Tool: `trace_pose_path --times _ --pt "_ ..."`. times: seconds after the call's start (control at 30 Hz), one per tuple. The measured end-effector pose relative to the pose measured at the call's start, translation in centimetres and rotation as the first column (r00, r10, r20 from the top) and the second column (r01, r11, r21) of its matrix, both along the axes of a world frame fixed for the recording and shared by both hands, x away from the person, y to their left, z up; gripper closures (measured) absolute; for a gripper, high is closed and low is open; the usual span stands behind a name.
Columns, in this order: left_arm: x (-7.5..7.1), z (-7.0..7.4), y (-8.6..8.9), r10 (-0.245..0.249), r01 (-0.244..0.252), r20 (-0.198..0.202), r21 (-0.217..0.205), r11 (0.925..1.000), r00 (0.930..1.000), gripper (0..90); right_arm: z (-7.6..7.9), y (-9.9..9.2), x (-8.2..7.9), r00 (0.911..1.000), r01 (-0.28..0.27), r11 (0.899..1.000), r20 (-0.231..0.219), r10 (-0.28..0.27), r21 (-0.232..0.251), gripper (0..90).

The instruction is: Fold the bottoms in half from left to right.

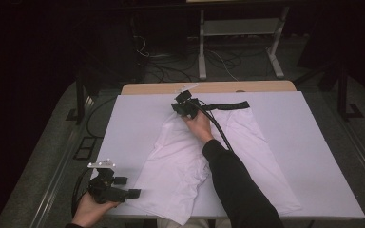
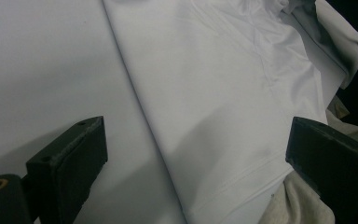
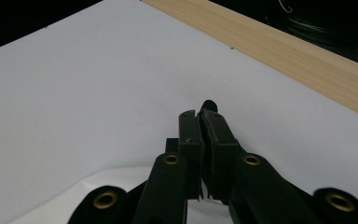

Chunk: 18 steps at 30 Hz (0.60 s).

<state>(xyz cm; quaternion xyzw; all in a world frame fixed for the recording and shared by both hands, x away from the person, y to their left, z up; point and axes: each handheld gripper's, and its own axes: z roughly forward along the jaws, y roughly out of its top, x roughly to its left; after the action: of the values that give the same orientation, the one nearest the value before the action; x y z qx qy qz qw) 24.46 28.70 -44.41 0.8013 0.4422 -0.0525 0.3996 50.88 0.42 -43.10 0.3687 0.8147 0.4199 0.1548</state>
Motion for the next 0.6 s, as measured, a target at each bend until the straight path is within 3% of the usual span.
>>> trace_pose_path --times 0.1,0.4,0.47,0.53,0.57,0.6 --pt "-0.3 -0.1 0.1 0.004 -0.004 -0.011 0.021 0.9998 0.9999 6.4 0.0 0.0 0.0 1.0000 -0.001 1.000 -0.001 0.001 0.000 85.4" --pt "-0.8 0.1 0.2 -0.002 0.003 -0.047 0.031 0.9995 0.9989 21.1 0.1 -0.1 0.0 1.0000 0.004 1.000 0.004 -0.004 0.000 85.4" --pt "-1.0 0.1 0.2 -0.015 0.017 -0.065 0.032 0.9994 0.9978 31.8 0.2 -0.1 0.0 1.0000 0.005 1.000 0.004 -0.005 0.004 85.4" --pt "-1.2 0.1 0.4 0.004 -0.001 -0.088 0.030 0.9995 0.9961 40.2 0.3 -0.3 0.0 1.0000 0.004 1.000 0.008 -0.004 0.005 85.5" --pt "-1.3 0.0 0.7 0.030 -0.028 -0.125 0.015 0.9995 0.9917 43.3 0.3 -0.4 -0.1 1.0000 0.008 1.000 0.006 -0.008 0.010 85.4" --pt "-1.3 0.0 0.7 0.030 -0.028 -0.125 0.015 0.9995 0.9917 46.3 0.3 -0.4 -0.1 1.0000 0.008 1.000 0.006 -0.008 0.010 85.4"
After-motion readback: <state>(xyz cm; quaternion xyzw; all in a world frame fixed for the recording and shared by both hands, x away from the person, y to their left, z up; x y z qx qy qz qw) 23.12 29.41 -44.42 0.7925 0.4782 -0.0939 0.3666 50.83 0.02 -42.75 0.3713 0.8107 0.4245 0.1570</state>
